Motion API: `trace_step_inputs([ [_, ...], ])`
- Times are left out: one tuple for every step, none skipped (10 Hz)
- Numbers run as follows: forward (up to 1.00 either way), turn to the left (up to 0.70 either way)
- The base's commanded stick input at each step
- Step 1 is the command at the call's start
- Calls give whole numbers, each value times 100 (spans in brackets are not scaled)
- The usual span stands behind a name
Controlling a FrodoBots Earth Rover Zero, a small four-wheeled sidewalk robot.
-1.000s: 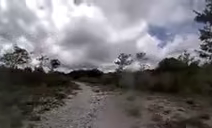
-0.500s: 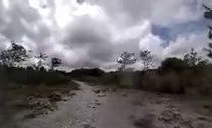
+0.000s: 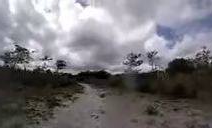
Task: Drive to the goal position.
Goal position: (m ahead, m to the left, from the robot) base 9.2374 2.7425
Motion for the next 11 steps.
trace_step_inputs([
  [69, 1],
  [69, 4],
  [69, 11],
  [69, 14],
  [69, 14],
  [69, 13],
  [69, 6],
  [69, 1],
  [69, 1],
  [69, 1],
  [69, 1],
])
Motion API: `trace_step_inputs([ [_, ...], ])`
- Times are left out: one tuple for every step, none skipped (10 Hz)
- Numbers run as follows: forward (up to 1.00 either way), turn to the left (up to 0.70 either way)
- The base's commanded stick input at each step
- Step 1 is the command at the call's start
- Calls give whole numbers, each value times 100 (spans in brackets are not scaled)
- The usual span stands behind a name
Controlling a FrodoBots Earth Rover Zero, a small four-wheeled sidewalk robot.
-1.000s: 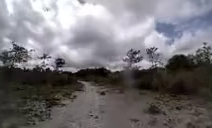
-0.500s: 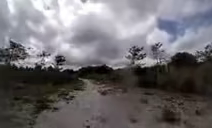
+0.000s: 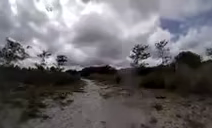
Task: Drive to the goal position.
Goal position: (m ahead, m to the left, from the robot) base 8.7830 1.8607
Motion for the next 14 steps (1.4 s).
trace_step_inputs([
  [69, 1],
  [69, 1],
  [69, 1],
  [69, 6],
  [69, 13],
  [69, 14],
  [69, 10],
  [69, 2],
  [69, 2],
  [69, 1],
  [69, 1],
  [69, 1],
  [69, 14],
  [69, 14],
])
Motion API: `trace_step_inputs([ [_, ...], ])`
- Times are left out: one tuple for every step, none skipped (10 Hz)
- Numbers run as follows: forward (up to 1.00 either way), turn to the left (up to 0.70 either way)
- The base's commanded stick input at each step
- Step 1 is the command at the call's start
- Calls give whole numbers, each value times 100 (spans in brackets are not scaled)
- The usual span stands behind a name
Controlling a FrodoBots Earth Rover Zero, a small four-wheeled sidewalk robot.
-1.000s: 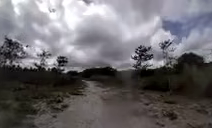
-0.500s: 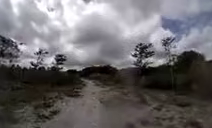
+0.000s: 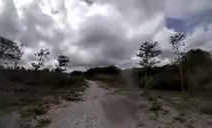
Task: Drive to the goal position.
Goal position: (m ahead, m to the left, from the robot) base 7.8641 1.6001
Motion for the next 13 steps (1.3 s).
trace_step_inputs([
  [69, 14],
  [69, 9],
  [69, 2],
  [69, 1],
  [69, 1],
  [69, 1],
  [69, 1],
  [69, 1],
  [69, 1],
  [69, 1],
  [69, 4],
  [69, 14],
  [69, 14],
])
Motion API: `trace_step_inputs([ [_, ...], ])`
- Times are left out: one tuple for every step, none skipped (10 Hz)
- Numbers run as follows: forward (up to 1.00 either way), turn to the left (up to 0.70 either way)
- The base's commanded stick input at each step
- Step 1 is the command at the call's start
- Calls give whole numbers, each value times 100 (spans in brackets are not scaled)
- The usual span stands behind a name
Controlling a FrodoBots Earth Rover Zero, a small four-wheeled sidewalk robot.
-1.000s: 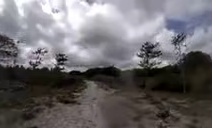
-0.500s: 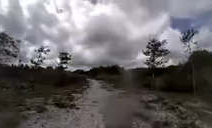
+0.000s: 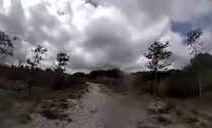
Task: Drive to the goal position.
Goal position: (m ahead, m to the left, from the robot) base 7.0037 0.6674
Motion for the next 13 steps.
trace_step_inputs([
  [69, 14],
  [69, 14],
  [69, 14],
  [69, 14],
  [69, 14],
  [69, 14],
  [69, 2],
  [69, 1],
  [69, 1],
  [69, 11],
  [69, 14],
  [69, 14],
  [69, 14],
])
